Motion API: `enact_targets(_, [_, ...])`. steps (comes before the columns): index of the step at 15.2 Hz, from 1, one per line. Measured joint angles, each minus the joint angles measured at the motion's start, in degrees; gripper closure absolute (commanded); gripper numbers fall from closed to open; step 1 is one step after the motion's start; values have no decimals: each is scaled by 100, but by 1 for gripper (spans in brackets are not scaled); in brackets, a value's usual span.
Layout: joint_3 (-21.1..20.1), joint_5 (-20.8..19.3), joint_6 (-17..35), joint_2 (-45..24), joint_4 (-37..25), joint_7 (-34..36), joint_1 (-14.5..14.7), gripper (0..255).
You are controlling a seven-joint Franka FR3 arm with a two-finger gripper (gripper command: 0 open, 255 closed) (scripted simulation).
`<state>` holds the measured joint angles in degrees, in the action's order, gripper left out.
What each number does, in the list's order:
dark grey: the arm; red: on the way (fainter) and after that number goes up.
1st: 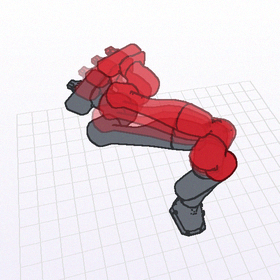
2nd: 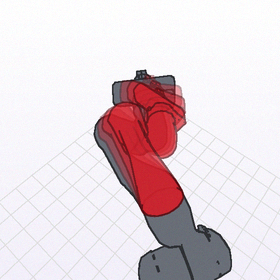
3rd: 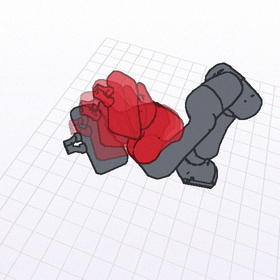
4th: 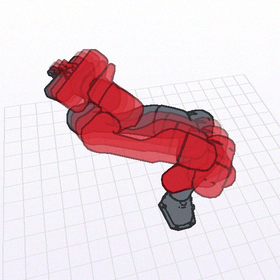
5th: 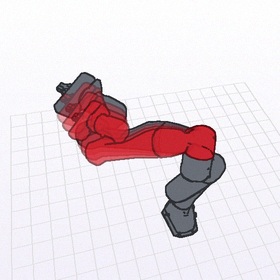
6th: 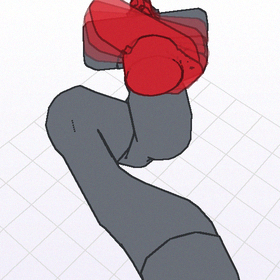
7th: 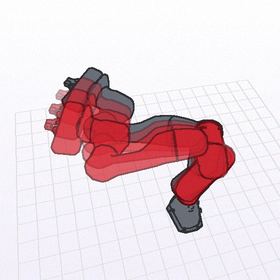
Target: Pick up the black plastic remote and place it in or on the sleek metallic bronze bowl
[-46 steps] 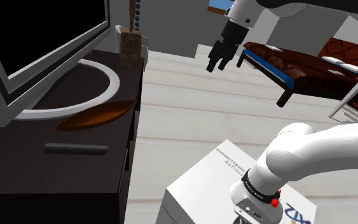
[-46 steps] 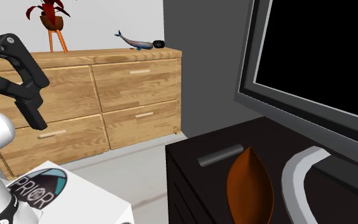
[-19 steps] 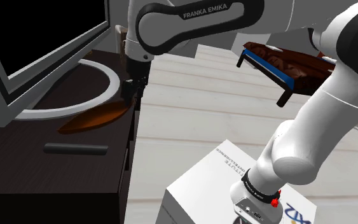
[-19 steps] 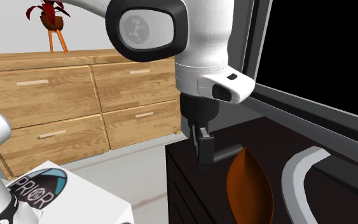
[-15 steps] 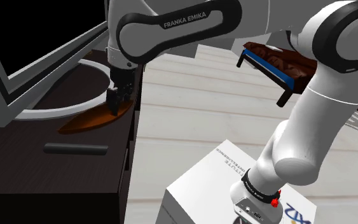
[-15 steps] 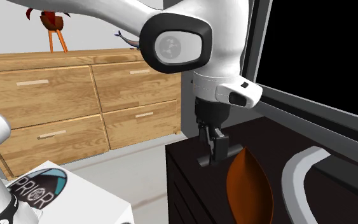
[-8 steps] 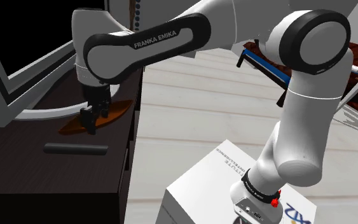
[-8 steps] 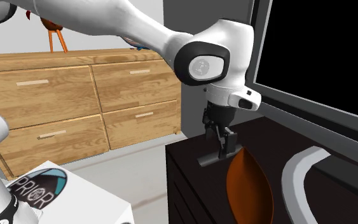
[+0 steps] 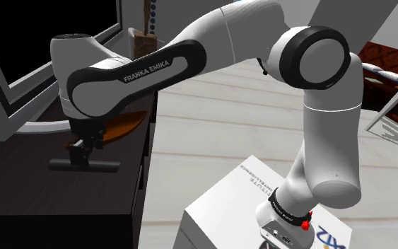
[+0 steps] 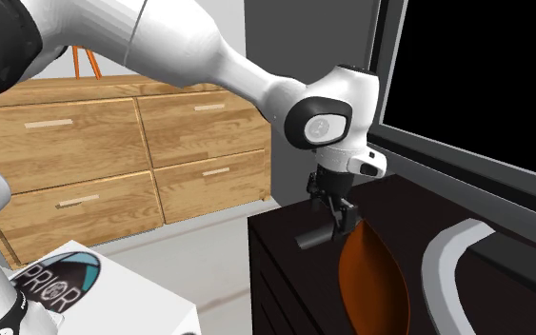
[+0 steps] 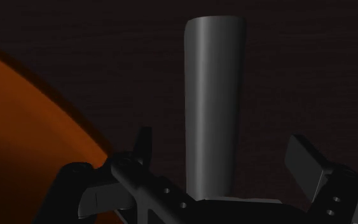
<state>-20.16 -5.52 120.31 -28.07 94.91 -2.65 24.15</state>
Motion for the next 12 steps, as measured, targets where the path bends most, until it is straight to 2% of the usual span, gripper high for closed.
enact_targets(4, [27, -54, 224, -154, 77, 23, 30, 0])
enact_targets(10, [33, -65, 268, -182, 92, 30, 37, 0])
enact_targets(11, [33, -65, 269, -182, 91, 30, 37, 255])
enact_targets(12, [33, -65, 269, -183, 91, 31, 38, 255])
